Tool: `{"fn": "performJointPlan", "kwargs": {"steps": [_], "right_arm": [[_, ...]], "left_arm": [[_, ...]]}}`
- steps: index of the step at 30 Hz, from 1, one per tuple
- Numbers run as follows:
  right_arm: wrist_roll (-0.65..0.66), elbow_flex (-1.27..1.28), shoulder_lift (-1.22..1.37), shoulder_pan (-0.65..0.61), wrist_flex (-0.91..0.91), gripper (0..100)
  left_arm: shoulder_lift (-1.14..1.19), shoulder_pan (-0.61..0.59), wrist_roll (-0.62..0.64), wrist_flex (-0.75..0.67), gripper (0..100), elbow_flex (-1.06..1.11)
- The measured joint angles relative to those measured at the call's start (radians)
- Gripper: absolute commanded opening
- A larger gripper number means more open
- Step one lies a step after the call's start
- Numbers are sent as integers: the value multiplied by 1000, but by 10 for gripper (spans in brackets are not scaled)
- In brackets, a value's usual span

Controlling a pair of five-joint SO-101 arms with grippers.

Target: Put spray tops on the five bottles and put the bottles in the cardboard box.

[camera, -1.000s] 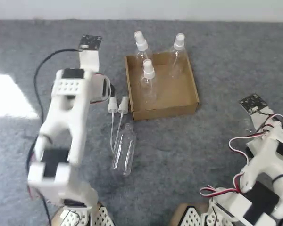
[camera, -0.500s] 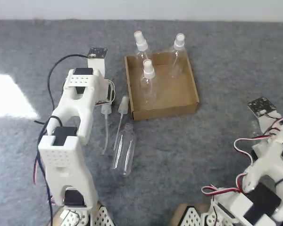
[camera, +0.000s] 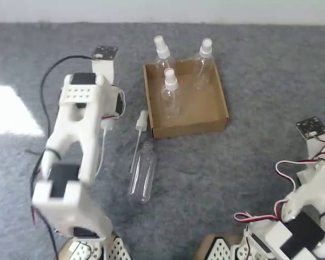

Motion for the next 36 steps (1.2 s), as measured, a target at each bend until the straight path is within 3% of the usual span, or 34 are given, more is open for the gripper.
{"fn": "performJointPlan", "kwargs": {"steps": [8, 19, 24, 36], "right_arm": [[-135, -98, 6, -77, 97, 231], [-221, -292, 6, -181, 276, 232], [-226, -391, 83, -178, 316, 271], [-198, -790, 569, -100, 450, 264]], "left_arm": [[-410, 0, 0, -124, 9, 371], [-764, 2, 0, -270, 10, 750], [-829, 2, -3, -336, 10, 855], [-832, 2, -2, -350, 11, 861]]}}
